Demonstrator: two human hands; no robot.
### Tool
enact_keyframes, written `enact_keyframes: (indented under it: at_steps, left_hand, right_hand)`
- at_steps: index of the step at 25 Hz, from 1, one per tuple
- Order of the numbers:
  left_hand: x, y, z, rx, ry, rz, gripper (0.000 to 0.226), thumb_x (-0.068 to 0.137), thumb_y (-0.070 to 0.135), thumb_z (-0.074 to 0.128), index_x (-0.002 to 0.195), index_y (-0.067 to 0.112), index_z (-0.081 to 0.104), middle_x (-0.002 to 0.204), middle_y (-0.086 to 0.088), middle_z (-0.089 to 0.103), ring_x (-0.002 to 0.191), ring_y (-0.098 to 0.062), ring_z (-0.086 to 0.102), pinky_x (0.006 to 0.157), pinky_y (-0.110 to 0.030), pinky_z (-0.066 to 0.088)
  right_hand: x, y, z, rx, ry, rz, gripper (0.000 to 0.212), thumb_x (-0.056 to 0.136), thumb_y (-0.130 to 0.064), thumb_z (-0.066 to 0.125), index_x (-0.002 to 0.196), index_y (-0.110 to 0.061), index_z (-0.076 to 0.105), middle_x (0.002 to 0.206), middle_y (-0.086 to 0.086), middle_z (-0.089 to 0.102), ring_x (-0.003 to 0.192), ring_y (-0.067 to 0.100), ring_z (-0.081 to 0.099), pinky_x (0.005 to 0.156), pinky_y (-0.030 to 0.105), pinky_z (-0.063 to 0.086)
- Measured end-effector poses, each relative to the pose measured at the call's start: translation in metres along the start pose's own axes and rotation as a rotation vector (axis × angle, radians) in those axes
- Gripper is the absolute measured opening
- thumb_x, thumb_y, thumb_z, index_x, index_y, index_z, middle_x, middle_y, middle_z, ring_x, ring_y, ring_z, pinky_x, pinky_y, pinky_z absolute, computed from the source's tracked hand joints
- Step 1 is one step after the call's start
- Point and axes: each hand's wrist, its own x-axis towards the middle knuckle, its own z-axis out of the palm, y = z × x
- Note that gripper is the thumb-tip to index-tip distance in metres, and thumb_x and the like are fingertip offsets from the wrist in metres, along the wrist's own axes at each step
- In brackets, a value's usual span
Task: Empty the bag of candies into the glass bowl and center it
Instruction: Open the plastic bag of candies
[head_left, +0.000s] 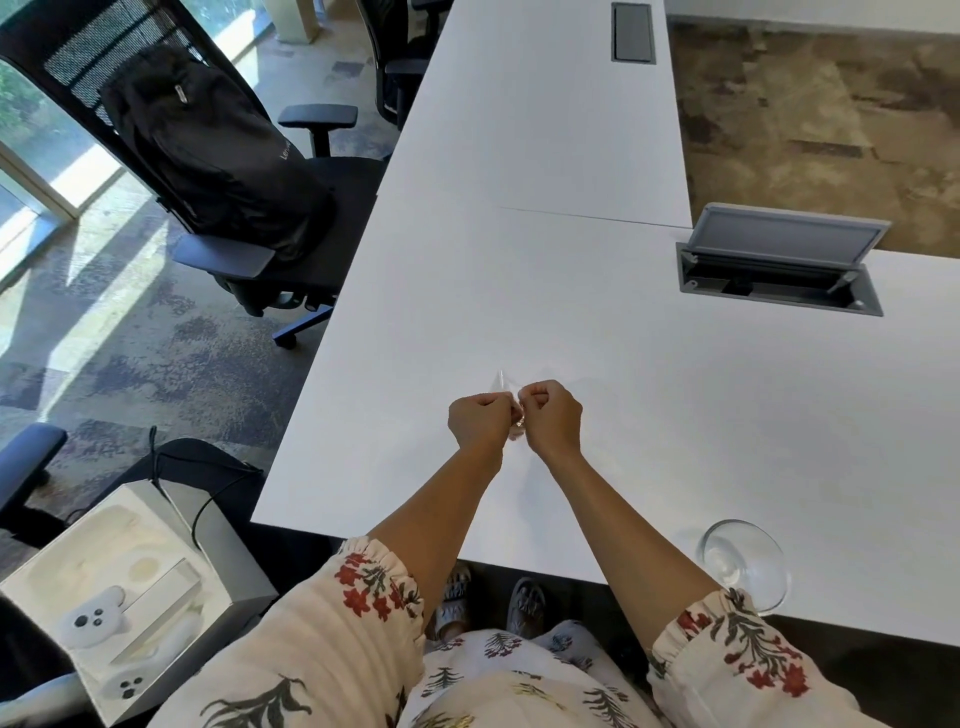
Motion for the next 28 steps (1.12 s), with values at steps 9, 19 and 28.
enact_keyframes:
  at_steps: [9, 19, 28]
  left_hand:
    - [0.020, -0.003, -0.007, 0.389, 0.022, 0.122, 0.023, 0.053, 0.018, 0.059, 0.053, -0.004, 0.065, 0.057, -0.023, 0.067, 0.051, -0.027, 0.060, 0.070, -0.048, 0.063]
    - [0.001, 0.023, 0.001, 0.607, -0.005, 0.164, 0.022, 0.060, 0.022, 0.064, 0.056, 0.009, 0.047, 0.049, -0.007, 0.046, 0.043, -0.025, 0.050, 0.048, -0.025, 0.042]
    - [-0.014, 0.045, 0.022, 0.813, -0.126, 0.251, 0.018, 0.062, 0.016, 0.064, 0.063, 0.010, 0.047, 0.056, -0.005, 0.051, 0.050, -0.024, 0.052, 0.051, -0.023, 0.043]
  right_hand:
    - [0.010, 0.004, -0.030, -0.250, -0.028, -0.124, 0.019, 0.077, -0.004, 0.068, 0.094, -0.011, 0.068, 0.082, 0.001, 0.072, 0.079, 0.019, 0.069, 0.061, 0.020, 0.043]
    - [0.013, 0.019, -0.052, -0.053, -0.005, -0.011, 0.023, 0.073, -0.005, 0.077, 0.094, -0.008, 0.069, 0.086, 0.001, 0.071, 0.077, 0.016, 0.067, 0.073, 0.029, 0.052]
    - [0.010, 0.053, -0.058, 0.496, -0.209, 0.425, 0.045, 0.100, -0.053, 0.047, 0.107, -0.013, 0.065, 0.108, 0.005, 0.067, 0.102, 0.021, 0.061, 0.096, 0.034, 0.047]
